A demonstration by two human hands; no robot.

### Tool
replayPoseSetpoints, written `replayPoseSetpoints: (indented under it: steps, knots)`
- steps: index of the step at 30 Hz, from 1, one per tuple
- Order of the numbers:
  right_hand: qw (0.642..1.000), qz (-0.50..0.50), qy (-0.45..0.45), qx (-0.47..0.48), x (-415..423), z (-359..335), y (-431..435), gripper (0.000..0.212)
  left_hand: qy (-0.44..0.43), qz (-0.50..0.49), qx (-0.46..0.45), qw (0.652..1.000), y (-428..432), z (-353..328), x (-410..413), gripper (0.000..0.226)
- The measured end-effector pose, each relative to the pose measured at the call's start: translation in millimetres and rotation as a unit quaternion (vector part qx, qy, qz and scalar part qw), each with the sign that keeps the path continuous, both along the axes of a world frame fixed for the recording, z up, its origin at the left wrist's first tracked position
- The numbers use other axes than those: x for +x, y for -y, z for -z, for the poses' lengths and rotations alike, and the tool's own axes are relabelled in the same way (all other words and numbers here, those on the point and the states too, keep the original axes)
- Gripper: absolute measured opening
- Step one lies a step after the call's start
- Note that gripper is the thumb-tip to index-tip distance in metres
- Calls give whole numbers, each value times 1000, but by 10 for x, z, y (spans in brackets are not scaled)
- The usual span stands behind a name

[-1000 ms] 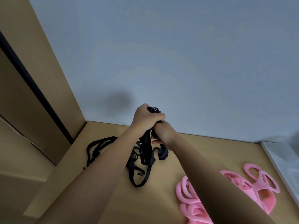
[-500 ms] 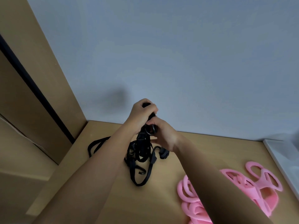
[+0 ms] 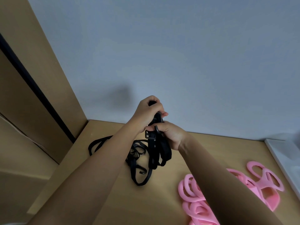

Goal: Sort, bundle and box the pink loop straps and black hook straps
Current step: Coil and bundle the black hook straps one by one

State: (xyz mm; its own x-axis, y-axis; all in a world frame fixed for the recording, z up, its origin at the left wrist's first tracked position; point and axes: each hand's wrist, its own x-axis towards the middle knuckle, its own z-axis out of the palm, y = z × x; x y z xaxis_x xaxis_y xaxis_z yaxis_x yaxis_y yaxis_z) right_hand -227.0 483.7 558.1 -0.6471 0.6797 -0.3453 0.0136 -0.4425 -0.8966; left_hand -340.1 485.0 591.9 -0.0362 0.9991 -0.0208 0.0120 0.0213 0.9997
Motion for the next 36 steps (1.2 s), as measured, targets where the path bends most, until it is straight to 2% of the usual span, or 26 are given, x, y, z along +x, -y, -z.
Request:
replayPoseSetpoints:
  steps: [2,3,4,5,6,8,9,11,12,13,14,18,20,25,29,32,34,36]
  knots:
    - [1000,-4,1,-6,27,9,-20,16,-38,11,8,999,0,21,1,18]
    - [1000,-4,14,-9,54,14,-37,19,-88,21,19,996,6,33,-15,11]
    - [999,-1,41,-8,90,21,-64,21,-172,21,38,984,8,54,-56,6]
    - [997,1,78,-2,128,25,-97,20,-291,9,83,953,13,63,-114,20]
    - [993,3,119,8,166,35,-133,17,-411,6,153,898,10,75,-184,37]
    - [981,-10,193,33,232,53,-206,8,-562,53,280,776,26,64,-249,61]
    - [974,-21,219,43,238,25,-217,5,-608,109,295,729,58,41,-235,71]
    - [966,-40,246,64,212,-25,-221,8,-693,206,255,642,93,88,-132,88]
    - [964,-53,248,78,183,-46,-213,11,-725,228,236,605,88,133,-82,92]
    - [961,-64,253,91,157,-61,-198,14,-743,236,224,585,68,189,-64,94]
    - [957,-69,263,98,138,-65,-184,16,-749,234,217,581,40,241,-67,91]
    - [944,-71,302,111,124,-63,-147,27,-704,197,246,636,-27,358,-98,55]
    - [937,-84,319,114,133,-79,-133,26,-710,196,234,635,-19,374,-87,41]
    - [941,-96,312,84,157,-25,-126,11,-664,246,166,686,-16,356,-112,48]
    - [941,-79,313,105,132,-42,-158,8,-666,215,143,700,-34,327,-126,21]
    - [957,-74,270,80,174,-63,-185,23,-662,174,141,715,-43,372,-167,14]
    - [971,-67,222,52,250,-77,-195,27,-663,143,140,721,-35,407,-214,18]
    - [958,-41,245,144,329,-69,-214,26,-671,123,127,720,-33,450,-255,21]
